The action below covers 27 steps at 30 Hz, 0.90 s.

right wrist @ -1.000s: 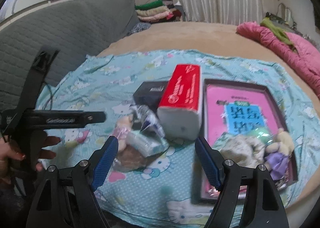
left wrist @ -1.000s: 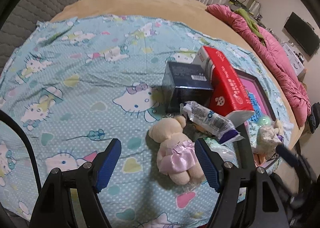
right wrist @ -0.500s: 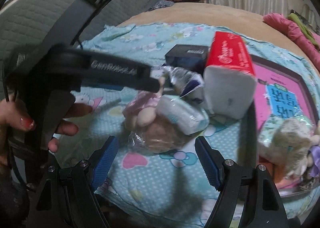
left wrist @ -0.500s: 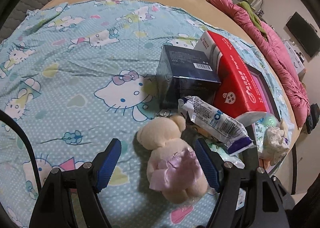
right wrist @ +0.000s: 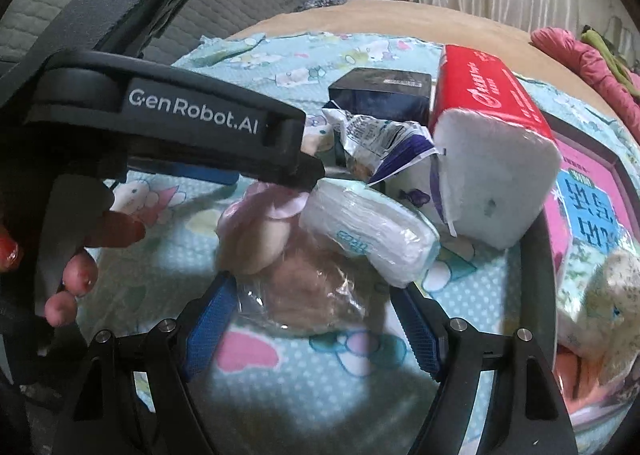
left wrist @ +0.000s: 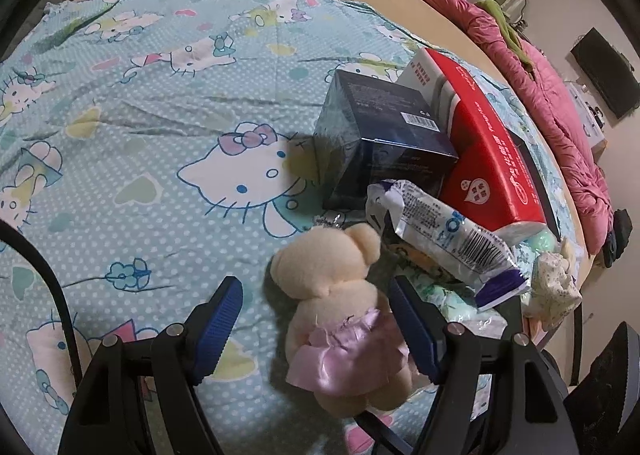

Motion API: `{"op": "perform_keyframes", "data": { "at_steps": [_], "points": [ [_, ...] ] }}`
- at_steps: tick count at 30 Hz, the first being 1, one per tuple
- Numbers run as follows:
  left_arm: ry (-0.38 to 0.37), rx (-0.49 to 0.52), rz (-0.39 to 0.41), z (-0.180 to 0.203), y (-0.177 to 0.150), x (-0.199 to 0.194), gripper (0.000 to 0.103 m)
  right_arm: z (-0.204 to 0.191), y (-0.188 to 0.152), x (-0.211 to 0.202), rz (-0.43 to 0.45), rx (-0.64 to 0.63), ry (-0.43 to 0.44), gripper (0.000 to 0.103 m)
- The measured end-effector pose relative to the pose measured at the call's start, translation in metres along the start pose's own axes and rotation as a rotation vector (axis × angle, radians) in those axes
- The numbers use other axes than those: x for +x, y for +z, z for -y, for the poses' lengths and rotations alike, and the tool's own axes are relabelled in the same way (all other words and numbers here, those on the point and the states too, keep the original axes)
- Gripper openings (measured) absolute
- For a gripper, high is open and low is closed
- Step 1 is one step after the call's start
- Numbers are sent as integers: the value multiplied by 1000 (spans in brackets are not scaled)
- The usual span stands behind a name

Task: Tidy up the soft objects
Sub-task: 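Grasp the pink-dress teddy bear with the left tool while the right tool grasps the clear bag with brown item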

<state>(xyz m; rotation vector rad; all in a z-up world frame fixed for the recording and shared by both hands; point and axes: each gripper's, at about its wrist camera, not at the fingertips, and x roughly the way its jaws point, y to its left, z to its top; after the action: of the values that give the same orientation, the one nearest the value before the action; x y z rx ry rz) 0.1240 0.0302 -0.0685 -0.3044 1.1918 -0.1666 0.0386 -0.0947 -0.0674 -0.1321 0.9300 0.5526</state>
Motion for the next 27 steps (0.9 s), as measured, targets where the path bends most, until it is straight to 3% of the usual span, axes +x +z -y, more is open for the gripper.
{"op": "perform_keyframes", "data": {
  "at_steps": [4,7,8,12,16,27],
  "points": [
    [-7,3,-8,-1,-1,4,70,-1,1,7,-8,-16,13,80],
    [-11,7,-11,-1,-3,6,67,-2,2,9,-13,-28,22,74],
    [-15,9,-13,-1,-4,7,65,-4,2,9,-14,-33,29,67],
    [-30,25,-26,3,-5,9,51,-2,4,8,-22,-42,42,61],
    [-27,49,-25,8,-9,10,44,2,2,3,-29,-17,66,59],
    [-12,45,34,5,-23,-24,43,18,1,-33,-9,37,122,59]
  ]
}}
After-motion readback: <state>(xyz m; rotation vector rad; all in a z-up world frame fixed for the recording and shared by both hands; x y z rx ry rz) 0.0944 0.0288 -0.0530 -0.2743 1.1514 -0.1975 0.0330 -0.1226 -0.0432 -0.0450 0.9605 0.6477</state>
